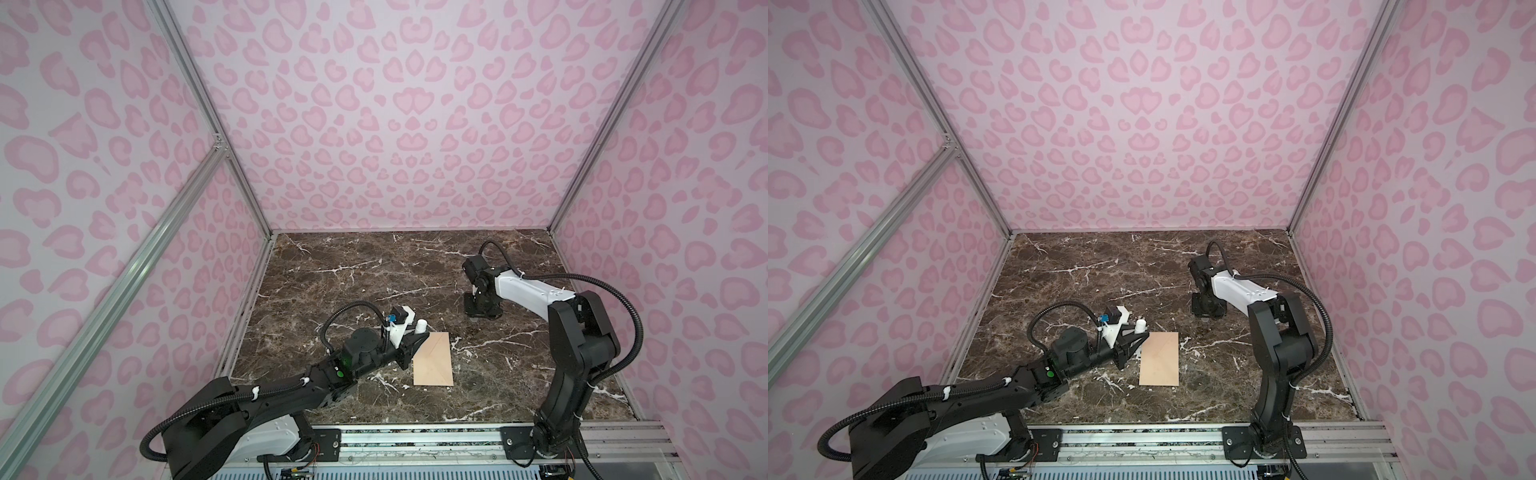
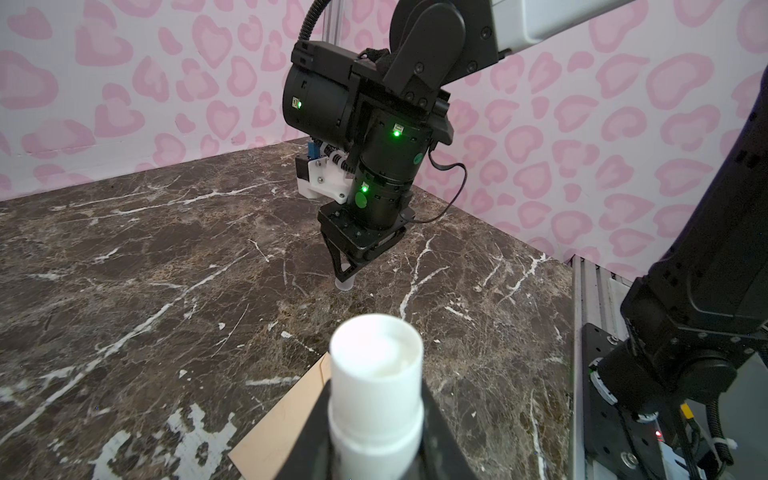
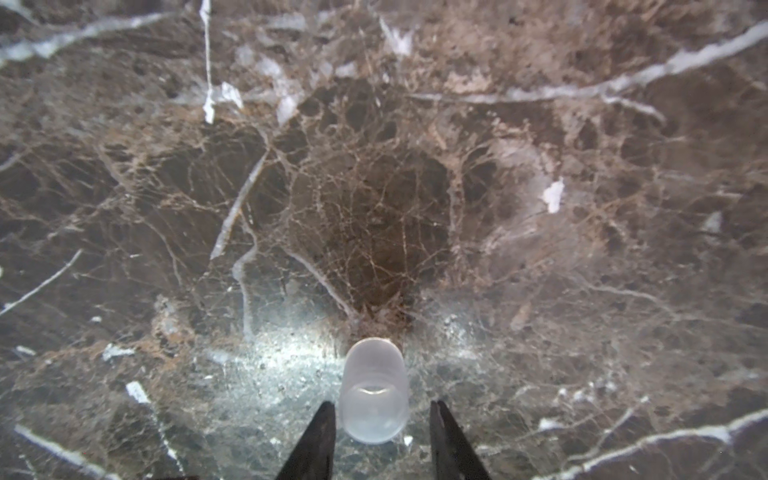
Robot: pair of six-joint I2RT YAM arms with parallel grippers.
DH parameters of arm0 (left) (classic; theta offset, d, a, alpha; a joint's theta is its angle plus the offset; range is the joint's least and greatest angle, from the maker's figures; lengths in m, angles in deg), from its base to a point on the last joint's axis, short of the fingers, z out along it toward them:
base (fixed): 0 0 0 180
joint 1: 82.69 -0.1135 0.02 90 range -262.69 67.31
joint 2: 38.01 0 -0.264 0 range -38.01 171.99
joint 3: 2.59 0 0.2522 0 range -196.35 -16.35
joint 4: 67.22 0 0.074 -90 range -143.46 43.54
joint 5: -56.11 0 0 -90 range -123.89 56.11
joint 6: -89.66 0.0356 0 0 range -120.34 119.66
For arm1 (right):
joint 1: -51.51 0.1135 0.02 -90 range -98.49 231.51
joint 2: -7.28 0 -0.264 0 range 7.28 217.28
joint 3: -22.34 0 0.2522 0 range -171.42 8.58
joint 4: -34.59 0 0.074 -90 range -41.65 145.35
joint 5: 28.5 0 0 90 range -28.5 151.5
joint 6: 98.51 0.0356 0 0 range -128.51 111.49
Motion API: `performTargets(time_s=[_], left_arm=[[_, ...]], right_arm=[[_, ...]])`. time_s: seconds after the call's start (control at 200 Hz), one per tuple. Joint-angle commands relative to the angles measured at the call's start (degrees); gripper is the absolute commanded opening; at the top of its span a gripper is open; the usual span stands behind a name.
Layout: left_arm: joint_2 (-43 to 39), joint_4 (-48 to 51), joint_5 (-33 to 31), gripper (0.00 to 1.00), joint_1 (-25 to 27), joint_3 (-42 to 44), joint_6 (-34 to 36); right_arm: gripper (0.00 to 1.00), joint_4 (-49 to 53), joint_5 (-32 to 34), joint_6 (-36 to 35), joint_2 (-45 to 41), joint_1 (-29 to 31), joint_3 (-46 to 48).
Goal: Place the letter into the envelope and seal it
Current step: 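Pick up the small clear glue stick cap with the right gripper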
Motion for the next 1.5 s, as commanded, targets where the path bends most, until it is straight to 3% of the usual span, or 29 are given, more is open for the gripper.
performTargets(time_s=[0.0,1.155,1.495], left_arm=[[-0.15,-3.14,0.5,0.03,-0.03,-0.44,0.7],[0.15,-2.35,1.46,0.03,-0.03,-1.42,1.46],[-0.92,0.45,-2.04,0.03,-0.03,-1.49,4.74]], right_arm=[[0.39,0.27,-0.29,0.22,0.66,0.04,-0.02],[0.28,-0.28,-1.18,-1.17,1.19,-0.61,-0.53],[0.27,5.35,-1.62,-1.95,-9.08,1.69,-1.37]])
